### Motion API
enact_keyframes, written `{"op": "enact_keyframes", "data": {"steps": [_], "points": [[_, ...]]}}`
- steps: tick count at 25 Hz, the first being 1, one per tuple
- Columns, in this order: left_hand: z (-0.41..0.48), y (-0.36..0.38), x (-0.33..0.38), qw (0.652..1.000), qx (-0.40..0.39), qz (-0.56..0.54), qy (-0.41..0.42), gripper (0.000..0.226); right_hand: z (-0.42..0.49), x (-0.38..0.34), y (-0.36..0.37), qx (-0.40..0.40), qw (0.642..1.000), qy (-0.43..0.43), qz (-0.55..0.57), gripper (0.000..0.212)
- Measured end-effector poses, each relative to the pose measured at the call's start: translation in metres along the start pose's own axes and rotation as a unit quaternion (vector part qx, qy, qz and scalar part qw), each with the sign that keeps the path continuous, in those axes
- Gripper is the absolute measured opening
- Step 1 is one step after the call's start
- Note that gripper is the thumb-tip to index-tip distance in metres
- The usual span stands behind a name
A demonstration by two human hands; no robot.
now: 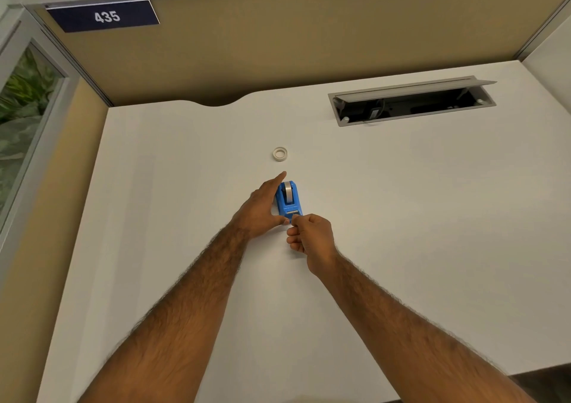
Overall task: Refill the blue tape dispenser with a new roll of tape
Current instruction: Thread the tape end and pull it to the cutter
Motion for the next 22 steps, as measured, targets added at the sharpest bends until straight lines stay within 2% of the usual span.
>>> {"op": "enact_keyframes", "data": {"steps": [22], "points": [[0.008,0.006,-0.012,1.000,0.006,0.017,0.004,0.105,0.011,0.005,-0.001,-0.010,1.000,0.015,0.011,0.022]]}}
Point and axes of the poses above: each hand's wrist, its own z-axis towards the middle knuckle, its own y-axis out of the palm, x = y × z, the point moved 4 cm from there along z, towards the middle knuckle, and after that the axes turned 4 degrees about x, right-handed, at the moved point
